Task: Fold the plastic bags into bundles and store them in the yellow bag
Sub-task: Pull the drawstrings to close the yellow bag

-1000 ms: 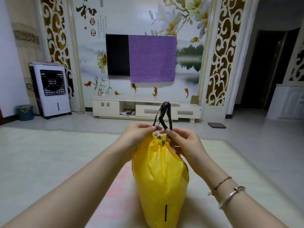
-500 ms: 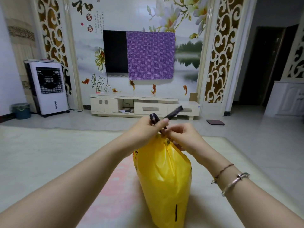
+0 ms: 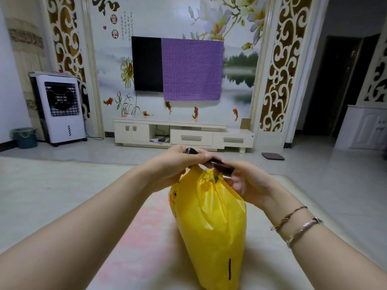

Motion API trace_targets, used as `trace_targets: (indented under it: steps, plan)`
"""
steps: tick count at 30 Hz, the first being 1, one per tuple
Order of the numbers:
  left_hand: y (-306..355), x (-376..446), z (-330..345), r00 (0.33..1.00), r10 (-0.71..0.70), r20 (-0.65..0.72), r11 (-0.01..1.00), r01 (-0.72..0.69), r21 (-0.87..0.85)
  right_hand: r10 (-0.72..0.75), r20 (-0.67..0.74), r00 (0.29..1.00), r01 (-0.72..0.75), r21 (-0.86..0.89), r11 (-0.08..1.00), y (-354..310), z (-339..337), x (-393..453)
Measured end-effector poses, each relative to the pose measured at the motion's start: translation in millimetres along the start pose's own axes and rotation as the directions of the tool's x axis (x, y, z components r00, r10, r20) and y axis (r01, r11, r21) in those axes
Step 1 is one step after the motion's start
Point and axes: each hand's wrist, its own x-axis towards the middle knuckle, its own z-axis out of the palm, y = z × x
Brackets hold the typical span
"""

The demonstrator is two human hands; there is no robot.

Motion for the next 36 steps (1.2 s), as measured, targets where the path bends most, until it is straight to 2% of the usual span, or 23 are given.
trace_targets:
  steps: [2, 5, 7, 10, 12, 14, 17, 20, 23, 27, 30, 31, 32, 34, 36]
  plan:
    - [1.1, 0.8, 1.6, 0.990, 0.097, -0.099, 0.984, -0.080, 0.157, 0.015, 0.006, 1.000, -0.015, 0.004, 1.000, -1.8, -0.7, -0.1]
    - [2.7, 1.7, 7.5, 0.956, 0.210, -0.203, 0.911, -0.116, 0.395, 0.037, 0.037, 0.999, -0.036, -0.015, 0.999, -4.1, -3.1, 2.4]
    - [1.2, 3.0, 9.6, 0.916, 0.336, -0.220, 0.777, -0.138, 0.614, 0.028, 0.032, 0.999, -0.025, -0.073, 0.997, -5.1, -3.8, 2.9]
    - [-1.1, 4.8, 11.1, 0.822, 0.515, -0.241, 0.615, -0.159, 0.772, -0.001, 0.035, 0.999, 0.009, -0.207, 0.978, -7.4, -2.7, 3.3]
    - [-2.2, 5.5, 13.1, 0.766, 0.599, -0.233, 0.556, -0.189, 0.809, -0.028, 0.057, 0.998, 0.042, -0.269, 0.962, -9.6, -1.1, 1.8]
    - [-4.0, 7.1, 14.7, 0.734, 0.642, -0.221, 0.538, -0.225, 0.812, -0.027, 0.082, 0.996, 0.051, -0.300, 0.952, -12.5, 1.1, -1.0]
    - [-4.5, 6.8, 15.8, 0.716, 0.661, -0.224, 0.559, -0.272, 0.783, -0.059, -0.008, 0.998, 0.052, -0.342, 0.938, -15.4, 4.1, -0.4]
    - [-5.7, 1.7, 16.7, 0.708, 0.683, -0.180, 0.571, -0.364, 0.735, -0.141, -0.180, 0.974, 0.099, -0.223, 0.970, -17.7, 2.5, 4.7]
    - [-11.3, -4.1, 16.1, 0.704, 0.698, -0.131, 0.540, -0.398, 0.741, -0.170, -0.252, 0.953, 0.146, -0.109, 0.983, -21.2, 0.0, 5.7]
    - [-19.0, -8.9, 8.8, 0.712, 0.695, -0.096, 0.419, -0.293, 0.859, -0.186, -0.277, 0.943, 0.164, -0.103, 0.981, -21.1, 1.0, 8.0]
    - [-12.2, -13.2, 5.6, 0.660, 0.750, -0.043, 0.185, -0.147, 0.972, -0.220, -0.321, 0.921, 0.182, -0.144, 0.973, -19.4, 2.0, 10.2]
    - [-8.1, -14.8, 5.4, 0.643, 0.765, -0.025, 0.125, -0.111, 0.986, -0.236, -0.340, 0.910, 0.188, -0.167, 0.968, -19.2, 2.2, 10.8]
    - [-4.2, -15.9, 5.5, 0.637, 0.771, -0.023, 0.106, -0.093, 0.990, -0.249, -0.362, 0.899, 0.193, -0.184, 0.964, -19.1, 2.2, 11.4]
    - [2.2, -17.9, 7.2, 0.661, 0.747, -0.067, 0.190, -0.116, 0.975, -0.262, -0.416, 0.871, 0.194, -0.199, 0.961, -18.9, 0.5, 13.5]
    - [4.9, -20.3, 6.3, 0.724, 0.679, -0.123, 0.358, -0.180, 0.916, -0.272, -0.488, 0.830, 0.189, -0.213, 0.959, -18.7, -5.0, 14.9]
